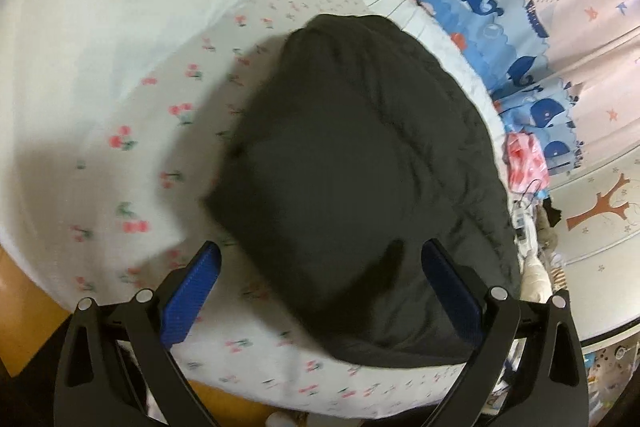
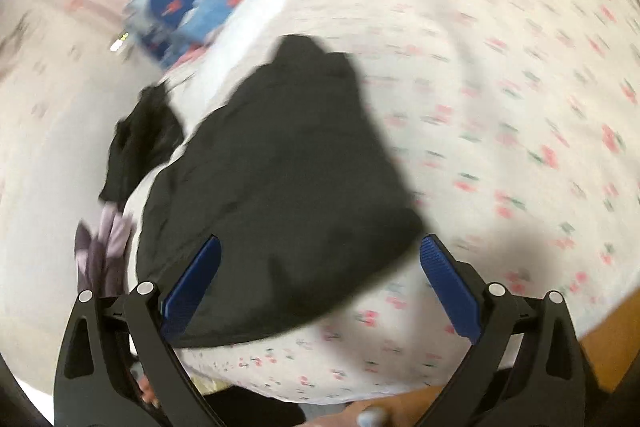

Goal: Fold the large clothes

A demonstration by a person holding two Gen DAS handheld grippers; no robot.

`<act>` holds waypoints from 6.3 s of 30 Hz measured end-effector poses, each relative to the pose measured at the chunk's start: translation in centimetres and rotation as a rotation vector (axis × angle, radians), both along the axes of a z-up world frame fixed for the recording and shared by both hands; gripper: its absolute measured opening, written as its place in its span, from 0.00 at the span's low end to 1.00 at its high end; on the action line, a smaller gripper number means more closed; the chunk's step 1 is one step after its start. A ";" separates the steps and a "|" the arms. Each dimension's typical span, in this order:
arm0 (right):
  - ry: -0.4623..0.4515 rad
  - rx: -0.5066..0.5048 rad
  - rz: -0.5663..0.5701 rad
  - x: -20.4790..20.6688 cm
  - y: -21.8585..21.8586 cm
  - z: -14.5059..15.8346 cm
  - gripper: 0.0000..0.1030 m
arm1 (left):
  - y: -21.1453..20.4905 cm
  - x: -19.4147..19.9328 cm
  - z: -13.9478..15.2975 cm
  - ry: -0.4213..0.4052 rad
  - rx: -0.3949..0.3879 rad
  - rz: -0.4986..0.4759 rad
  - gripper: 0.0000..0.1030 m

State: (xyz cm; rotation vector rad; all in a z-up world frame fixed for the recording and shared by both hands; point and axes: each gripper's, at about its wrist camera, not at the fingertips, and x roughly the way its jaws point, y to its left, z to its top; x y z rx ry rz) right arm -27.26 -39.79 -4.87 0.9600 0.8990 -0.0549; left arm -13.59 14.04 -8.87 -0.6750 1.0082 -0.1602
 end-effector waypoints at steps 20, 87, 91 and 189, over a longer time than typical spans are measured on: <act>-0.282 -0.055 0.094 4.1 2.6 2.5 0.17 | -2.3 3.9 1.6 -0.029 -0.095 0.017 0.27; -0.231 0.318 0.438 13.6 6.0 2.1 0.82 | -26.9 0.1 14.5 -0.539 0.242 -0.324 0.39; -0.333 0.435 0.271 11.5 -1.3 0.9 0.87 | -35.5 -1.0 12.9 -0.554 0.339 -0.472 0.39; -0.194 -0.629 0.508 12.9 20.3 6.3 0.93 | -13.8 9.1 10.5 -0.292 0.380 -0.517 0.78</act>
